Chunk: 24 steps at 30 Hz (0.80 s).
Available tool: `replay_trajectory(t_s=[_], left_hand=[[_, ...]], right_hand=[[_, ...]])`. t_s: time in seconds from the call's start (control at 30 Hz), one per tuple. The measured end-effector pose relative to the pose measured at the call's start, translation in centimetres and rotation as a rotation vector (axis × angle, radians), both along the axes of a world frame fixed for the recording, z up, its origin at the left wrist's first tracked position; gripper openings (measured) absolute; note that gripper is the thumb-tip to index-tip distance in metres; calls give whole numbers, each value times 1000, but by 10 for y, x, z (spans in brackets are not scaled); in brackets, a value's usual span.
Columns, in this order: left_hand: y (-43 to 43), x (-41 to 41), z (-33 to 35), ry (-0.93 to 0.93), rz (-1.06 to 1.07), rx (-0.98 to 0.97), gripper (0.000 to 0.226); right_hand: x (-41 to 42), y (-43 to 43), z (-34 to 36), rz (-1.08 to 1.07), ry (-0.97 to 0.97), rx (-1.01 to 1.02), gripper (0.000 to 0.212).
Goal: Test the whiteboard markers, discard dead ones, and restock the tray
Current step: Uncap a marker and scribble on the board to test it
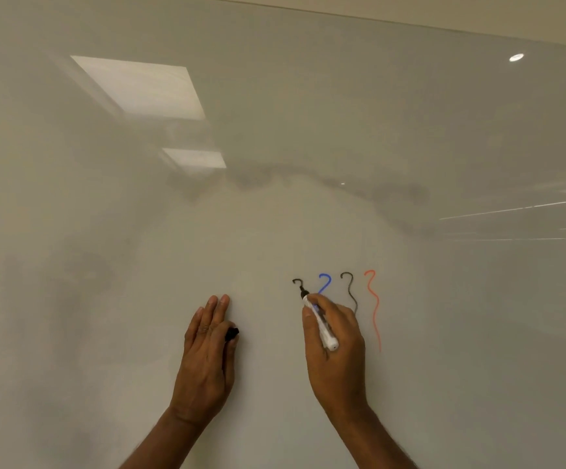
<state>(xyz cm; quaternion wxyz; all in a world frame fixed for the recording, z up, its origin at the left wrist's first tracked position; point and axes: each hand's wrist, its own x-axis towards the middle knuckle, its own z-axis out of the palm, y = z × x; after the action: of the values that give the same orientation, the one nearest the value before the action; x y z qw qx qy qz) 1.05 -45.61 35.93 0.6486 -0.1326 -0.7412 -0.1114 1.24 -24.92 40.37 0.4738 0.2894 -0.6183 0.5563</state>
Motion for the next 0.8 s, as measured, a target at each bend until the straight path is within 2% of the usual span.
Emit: replay_trajectory(t_s=[0.2,0.37,0.43,0.53,0.6,0.67,0.73,0.8], left_hand=[[0,-1,0,6,3,-3,32],[3,5,2,-31,-8,10,32],[9,13,4,-60,-26,31,37],[23,30,6,-144,-114,219,42],[35,45,3,-162,-175,347,45],[51,66,1,-149,-242,461,39],[67,88,3,-195,-402,675,24],[75,106,8,-287,-654,940,20]], right_hand=[[3,9,-44,-20,-56,27,23],[15,21,-70,-49,-158,80,29],[23,26,-77,-4,-226,36,29],[40,33,-79,100,-280,-55,12],[57,34,-74,189,-284,-63,19],[78,32,-67,293,-286,-35,19],[95,27,-62,368,-317,20,18],[109,20,-61,405,-340,75,18]])
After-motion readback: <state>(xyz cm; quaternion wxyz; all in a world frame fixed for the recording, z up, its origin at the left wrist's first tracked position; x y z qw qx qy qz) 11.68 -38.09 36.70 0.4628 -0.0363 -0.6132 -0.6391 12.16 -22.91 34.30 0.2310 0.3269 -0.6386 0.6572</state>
